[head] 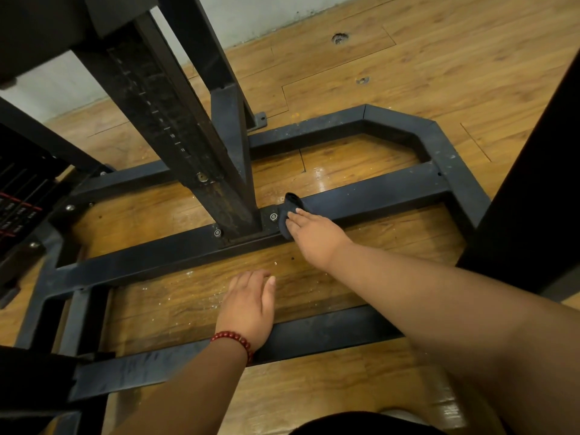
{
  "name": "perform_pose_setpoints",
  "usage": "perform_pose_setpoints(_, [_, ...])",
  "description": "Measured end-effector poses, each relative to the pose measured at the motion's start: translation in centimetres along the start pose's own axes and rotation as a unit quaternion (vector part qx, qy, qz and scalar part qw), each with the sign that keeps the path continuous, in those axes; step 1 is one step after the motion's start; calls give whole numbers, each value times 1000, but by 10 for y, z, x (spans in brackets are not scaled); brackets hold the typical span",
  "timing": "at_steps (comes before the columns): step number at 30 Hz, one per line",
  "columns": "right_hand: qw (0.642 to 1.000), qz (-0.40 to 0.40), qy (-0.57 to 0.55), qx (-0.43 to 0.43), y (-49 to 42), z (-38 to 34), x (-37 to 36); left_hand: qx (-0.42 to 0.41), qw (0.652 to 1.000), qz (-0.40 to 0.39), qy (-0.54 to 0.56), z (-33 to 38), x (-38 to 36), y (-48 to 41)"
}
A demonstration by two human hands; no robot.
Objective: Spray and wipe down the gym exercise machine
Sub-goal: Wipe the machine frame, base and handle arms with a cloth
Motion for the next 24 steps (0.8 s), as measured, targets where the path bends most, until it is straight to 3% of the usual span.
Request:
perform_pose_setpoints(4, [998, 14, -11, 65, -16, -32, -2, -1, 1000, -6, -15, 1, 1, 0])
perform_pose_setpoints(11, [994, 11, 55, 93, -11, -12, -1, -1, 1000, -9, -12, -2, 0, 0])
perform_pose_setpoints(16, [999, 22, 29, 2, 5, 11, -2, -2, 1000, -4, -7, -3, -1, 1])
perform_pose_setpoints(20, [983, 72, -35, -163, 8, 27, 8, 0, 1000, -2, 6, -3, -1, 1])
perform_pose_setpoints(22, [980, 91, -66, -166, 3, 19, 12, 0, 1000, -2, 3, -2, -1, 1])
perform_pose_setpoints(24, [991, 78, -52, -96, -7, -4, 6, -1, 1000, -4, 0, -1, 0, 1])
Point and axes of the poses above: each hand's wrist, its own y-axis away from the middle knuckle, its own x-axis out of the back of the hand, z = x × y, the point moved 3 cm from there along -y, towards the middle knuckle, and after that the axes turned 2 degrees about y, right-handed, at the moved point
